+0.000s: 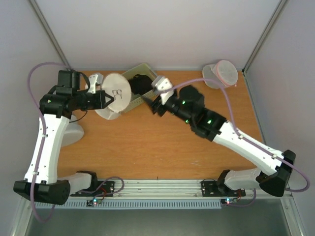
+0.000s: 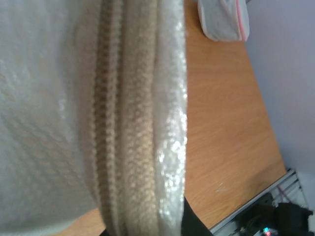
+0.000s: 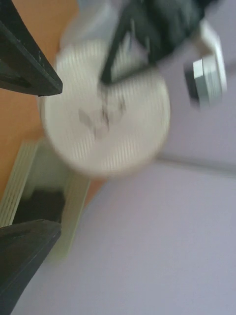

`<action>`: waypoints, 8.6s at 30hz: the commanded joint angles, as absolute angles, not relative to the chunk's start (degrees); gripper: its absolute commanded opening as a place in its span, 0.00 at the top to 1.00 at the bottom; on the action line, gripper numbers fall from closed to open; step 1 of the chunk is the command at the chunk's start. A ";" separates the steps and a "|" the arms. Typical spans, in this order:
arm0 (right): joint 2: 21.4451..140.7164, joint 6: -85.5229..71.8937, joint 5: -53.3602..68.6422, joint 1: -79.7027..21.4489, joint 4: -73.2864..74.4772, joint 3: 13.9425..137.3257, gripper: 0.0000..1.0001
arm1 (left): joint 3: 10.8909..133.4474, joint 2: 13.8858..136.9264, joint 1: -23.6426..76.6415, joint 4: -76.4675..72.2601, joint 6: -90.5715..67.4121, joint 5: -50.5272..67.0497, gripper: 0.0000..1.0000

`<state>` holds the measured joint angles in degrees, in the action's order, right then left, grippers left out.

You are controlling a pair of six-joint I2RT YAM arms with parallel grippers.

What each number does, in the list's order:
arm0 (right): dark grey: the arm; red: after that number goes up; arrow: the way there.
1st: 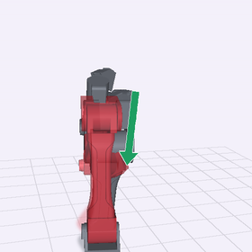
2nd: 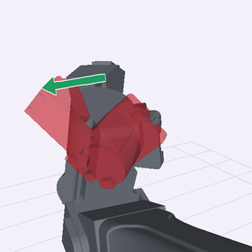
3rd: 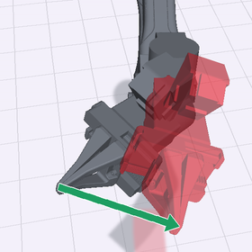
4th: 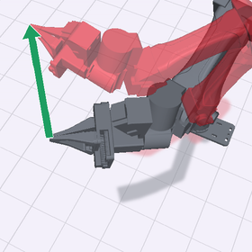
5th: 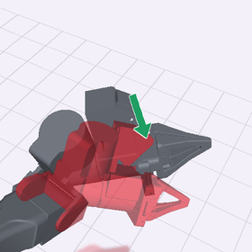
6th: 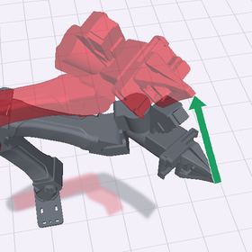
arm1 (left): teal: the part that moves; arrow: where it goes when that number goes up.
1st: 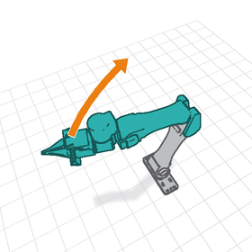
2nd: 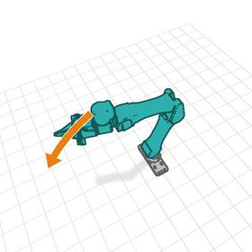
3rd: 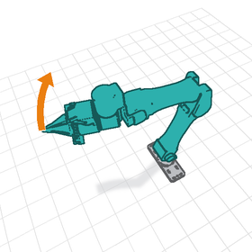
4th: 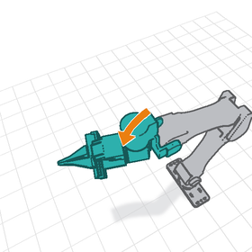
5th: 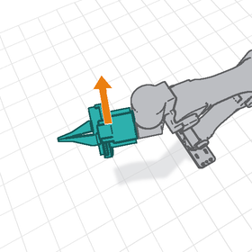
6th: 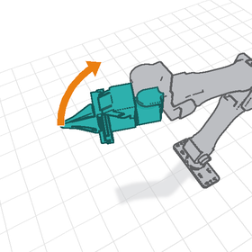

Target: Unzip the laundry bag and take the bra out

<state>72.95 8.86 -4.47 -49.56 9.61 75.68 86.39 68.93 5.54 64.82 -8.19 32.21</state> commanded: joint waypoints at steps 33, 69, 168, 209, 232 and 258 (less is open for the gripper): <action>91.23 -9.08 11.31 -56.03 -24.80 64.76 0.44 | 89.25 68.33 2.78 56.44 -20.57 41.12 0.99; 86.86 -4.66 10.77 -49.65 -10.50 66.03 0.99 | 90.05 67.70 2.78 60.07 -8.72 41.60 0.99; 97.69 -3.55 36.08 -45.26 10.75 63.45 0.99 | 61.85 78.24 26.10 53.48 50.24 13.95 0.99; 84.49 -4.54 24.54 -50.87 14.86 63.47 0.99 | 72.64 71.58 20.41 71.27 45.41 37.96 0.06; 86.32 -2.90 25.41 -53.17 15.73 64.07 0.99 | 66.76 75.34 22.99 61.14 49.64 26.73 0.86; 91.71 -1.27 18.18 -35.24 23.49 63.63 0.99 | 75.70 72.51 25.49 73.43 51.72 30.68 0.99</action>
